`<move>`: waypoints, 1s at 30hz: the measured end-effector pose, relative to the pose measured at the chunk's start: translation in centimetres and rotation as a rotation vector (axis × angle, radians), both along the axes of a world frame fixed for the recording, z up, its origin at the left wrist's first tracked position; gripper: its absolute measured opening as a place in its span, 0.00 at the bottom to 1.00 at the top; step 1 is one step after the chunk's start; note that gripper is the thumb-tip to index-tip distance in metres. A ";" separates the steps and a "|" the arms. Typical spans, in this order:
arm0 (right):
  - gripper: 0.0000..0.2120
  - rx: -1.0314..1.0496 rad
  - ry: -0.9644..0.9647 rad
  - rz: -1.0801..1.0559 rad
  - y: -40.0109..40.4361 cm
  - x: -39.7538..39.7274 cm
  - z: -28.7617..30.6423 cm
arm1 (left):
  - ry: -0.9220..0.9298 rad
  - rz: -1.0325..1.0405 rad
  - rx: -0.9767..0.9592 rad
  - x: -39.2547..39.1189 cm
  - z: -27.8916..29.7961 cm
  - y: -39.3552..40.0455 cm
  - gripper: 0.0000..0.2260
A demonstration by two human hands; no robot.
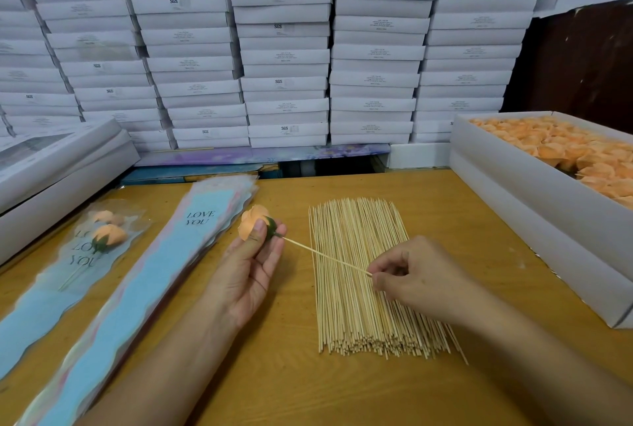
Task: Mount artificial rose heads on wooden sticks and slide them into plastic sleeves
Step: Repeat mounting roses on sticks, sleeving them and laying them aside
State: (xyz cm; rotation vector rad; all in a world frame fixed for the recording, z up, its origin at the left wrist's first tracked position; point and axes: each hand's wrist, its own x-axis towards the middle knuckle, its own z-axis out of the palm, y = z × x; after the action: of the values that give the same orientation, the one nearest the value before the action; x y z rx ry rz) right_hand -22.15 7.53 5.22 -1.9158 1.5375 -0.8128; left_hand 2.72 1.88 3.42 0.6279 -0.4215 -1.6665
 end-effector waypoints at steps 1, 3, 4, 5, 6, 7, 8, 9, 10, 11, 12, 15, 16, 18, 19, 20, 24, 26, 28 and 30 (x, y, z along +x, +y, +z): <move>0.11 0.002 0.001 -0.001 0.0 0.0 0.0 | -0.003 0.001 -0.002 0.0 0.0 0.0 0.16; 0.11 0.004 0.003 -0.002 0.1 0.1 0.0 | -0.005 -0.003 -0.004 0.0 0.0 0.0 0.16; 0.11 0.004 0.005 -0.001 0.1 0.1 0.1 | -0.005 -0.006 -0.004 0.0 0.0 0.1 0.16; 0.11 0.003 0.006 -0.001 0.1 0.1 0.1 | -0.006 -0.011 -0.004 0.0 -0.1 0.1 0.17; 0.11 0.004 0.007 0.000 0.1 0.1 0.1 | -0.005 -0.016 -0.005 -0.1 -0.1 0.1 0.17; 0.11 0.006 0.006 0.001 0.1 0.1 0.1 | -0.005 -0.019 -0.005 -0.1 -0.1 0.1 0.17; 0.11 0.009 0.004 0.003 0.1 0.1 0.1 | -0.004 -0.020 -0.005 -0.1 -0.1 0.1 0.17; 0.11 0.013 0.001 0.004 0.1 0.1 0.0 | -0.004 -0.018 -0.004 -0.1 -0.1 0.1 0.17; 0.10 0.017 -0.003 0.005 0.1 0.1 0.0 | -0.004 -0.014 -0.005 -0.1 0.0 0.1 0.16; 0.10 0.019 -0.006 0.005 0.1 0.1 0.0 | -0.001 -0.011 -0.006 0.0 0.0 0.1 0.16; 0.10 0.016 -0.007 0.003 0.1 0.0 0.0 | 0.004 -0.009 -0.007 0.0 0.0 0.1 0.16; 0.11 0.000 -0.004 -0.005 0.1 0.0 0.2 | 0.012 -0.011 -0.004 0.1 0.0 0.0 0.17; 0.11 -0.002 -0.003 -0.006 0.1 0.0 0.2 | 0.009 -0.012 -0.002 0.0 0.0 0.0 0.17; 0.11 0.000 0.001 -0.011 0.1 0.1 0.2 | 0.000 -0.014 0.001 0.0 0.0 0.1 0.17; 0.11 0.000 0.006 -0.013 0.1 0.1 0.2 | -0.001 -0.014 0.002 0.0 0.0 0.1 0.17; 0.11 0.000 0.010 -0.014 0.1 0.1 0.1 | 0.000 -0.015 0.003 0.0 0.0 0.1 0.17; 0.11 0.001 0.003 -0.008 0.0 0.0 0.0 | 0.010 -0.012 0.005 0.0 0.1 0.1 0.18; 0.10 0.001 0.002 -0.005 0.0 0.0 0.0 | 0.016 -0.010 0.004 0.0 0.1 0.1 0.18; 0.10 0.004 -0.002 -0.010 0.0 0.0 0.1 | 0.017 -0.014 0.004 0.0 0.1 0.1 0.18; 0.10 0.006 -0.003 -0.017 0.0 0.0 0.1 | 0.012 -0.014 0.003 0.0 0.1 0.1 0.19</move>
State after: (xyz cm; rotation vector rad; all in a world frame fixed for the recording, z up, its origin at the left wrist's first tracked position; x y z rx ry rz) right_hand -22.16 7.56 5.32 -1.8990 1.5545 -0.8164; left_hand 2.74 2.03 3.51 0.6185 -0.4154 -1.6838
